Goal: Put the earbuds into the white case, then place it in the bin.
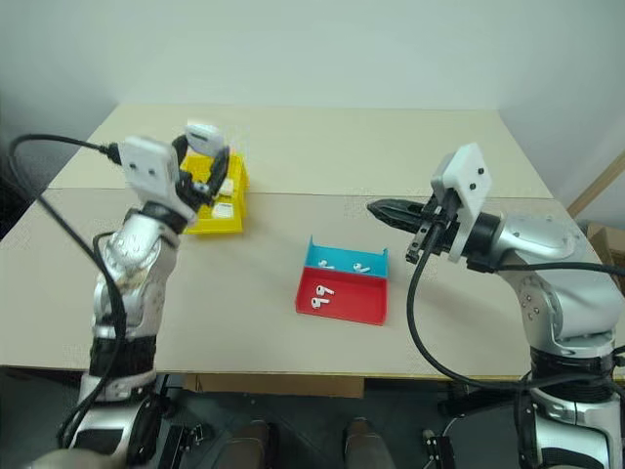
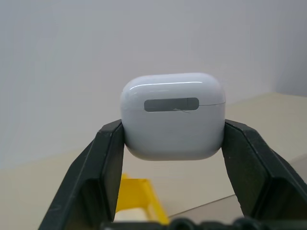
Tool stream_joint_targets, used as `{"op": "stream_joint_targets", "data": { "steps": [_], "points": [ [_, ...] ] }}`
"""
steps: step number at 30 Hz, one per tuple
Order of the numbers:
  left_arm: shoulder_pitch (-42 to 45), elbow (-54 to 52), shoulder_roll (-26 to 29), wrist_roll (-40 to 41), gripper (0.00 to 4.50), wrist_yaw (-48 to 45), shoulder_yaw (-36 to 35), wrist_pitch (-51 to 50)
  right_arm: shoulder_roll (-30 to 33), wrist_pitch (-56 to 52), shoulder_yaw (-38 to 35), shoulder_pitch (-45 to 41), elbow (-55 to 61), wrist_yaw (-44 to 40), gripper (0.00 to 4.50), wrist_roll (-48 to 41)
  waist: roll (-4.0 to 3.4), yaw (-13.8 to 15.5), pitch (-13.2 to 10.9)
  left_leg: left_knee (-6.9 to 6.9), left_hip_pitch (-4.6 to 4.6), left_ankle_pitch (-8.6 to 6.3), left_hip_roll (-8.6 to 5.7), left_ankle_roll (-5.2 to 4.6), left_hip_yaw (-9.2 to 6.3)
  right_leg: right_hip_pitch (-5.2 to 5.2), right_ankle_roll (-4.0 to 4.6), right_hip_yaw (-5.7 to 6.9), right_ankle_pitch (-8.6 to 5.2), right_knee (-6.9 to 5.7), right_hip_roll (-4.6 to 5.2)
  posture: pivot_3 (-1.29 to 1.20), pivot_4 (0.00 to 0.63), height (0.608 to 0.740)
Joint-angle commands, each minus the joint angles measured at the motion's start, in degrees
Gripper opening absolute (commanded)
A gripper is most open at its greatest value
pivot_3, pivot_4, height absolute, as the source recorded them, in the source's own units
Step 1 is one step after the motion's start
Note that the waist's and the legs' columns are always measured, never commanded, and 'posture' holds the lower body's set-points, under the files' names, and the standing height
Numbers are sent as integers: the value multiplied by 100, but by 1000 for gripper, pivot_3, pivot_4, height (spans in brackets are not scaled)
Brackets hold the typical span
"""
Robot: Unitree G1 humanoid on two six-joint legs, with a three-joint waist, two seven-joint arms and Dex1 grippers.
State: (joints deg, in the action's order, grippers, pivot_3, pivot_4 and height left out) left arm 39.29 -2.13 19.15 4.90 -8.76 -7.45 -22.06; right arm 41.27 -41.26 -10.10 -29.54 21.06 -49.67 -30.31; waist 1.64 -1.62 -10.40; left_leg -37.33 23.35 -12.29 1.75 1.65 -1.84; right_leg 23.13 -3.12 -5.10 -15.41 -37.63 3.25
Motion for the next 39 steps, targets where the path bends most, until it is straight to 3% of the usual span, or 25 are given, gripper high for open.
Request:
{"op": "stream_joint_targets", "data": {
  "steps": [1, 8, 13, 18, 22, 28, 33, 35, 39],
  "points": [
    [378, 519, 200, -281, 2775, 276, -51, -329, 261, 38, -8, 68, 327, 78, 25, 58, -1, -16, 0, 2, 1, 0, -1, 0, 0, 1, -2, -1, -1, 0, 1, 0, 150, 740],
    [748, 1649, 580, -565, 2775, -226, 418, -369, 361, 49, 83, 47, 370, 284, 25, 110, 0, 5, 0, 4, 1, 1, -1, 1, 1, 3, -3, 2, -2, -1, 2, 0, 150, 740],
    [835, 1984, 467, -529, 2775, -278, 454, -338, 423, 12, 142, 203, 519, 425, 25, 178, 0, 38, 0, 5, 5, 1, 0, 2, 1, 4, -3, 3, -2, 3, 3, 0, 150, 740],
    [1097, 2526, 372, -566, 4461, 1, 338, -89, 432, -3, 158, 315, 609, 532, 0, 210, 1, 62, -1, 3, 6, 1, -1, 2, 1, 4, -3, 2, -2, 1, 4, 0, 150, 740],
    [1194, 2676, 366, -578, 4491, 86, 323, 187, 439, 26, 186, 344, 613, 576, 0, 234, 1, 61, -1, 3, 5, 1, -1, 2, 1, 4, -3, 2, -2, 0, 3, 0, 150, 740],
    [791, 1949, 107, 68, 4491, -393, 26, 919, 450, 193, 139, 389, 587, 520, 0, 264, 1, 75, -1, 3, 8, 1, -1, 2, 2, 4, -3, 3, -2, 1, 6, 0, 150, 740],
    [223, 982, 221, 693, 4491, -1288, 32, 620, 632, 332, 146, 485, 586, 293, 0, 292, 1, 64, 0, 3, 4, 1, 0, 2, 3, 4, -2, 1, -1, -2, 5, 0, 150, 740],
    [-186, 288, 293, 1649, 4491, -2165, -139, 236, 728, 443, 109, 581, 601, 176, 0, 292, 0, 51, 0, 3, 1, 1, 0, 2, 3, 1, -2, 1, -1, -1, 4, 0, 150, 740],
    [-896, -873, 545, 2590, 4491, -2982, -193, -175, 969, 591, -2, 852, 641, -108, 0, 255, 0, 44, 0, 4, 3, 1, 4, 2, 7, 3, -2, -2, -2, 1, 5, 0, 150, 740]
  ]
}}
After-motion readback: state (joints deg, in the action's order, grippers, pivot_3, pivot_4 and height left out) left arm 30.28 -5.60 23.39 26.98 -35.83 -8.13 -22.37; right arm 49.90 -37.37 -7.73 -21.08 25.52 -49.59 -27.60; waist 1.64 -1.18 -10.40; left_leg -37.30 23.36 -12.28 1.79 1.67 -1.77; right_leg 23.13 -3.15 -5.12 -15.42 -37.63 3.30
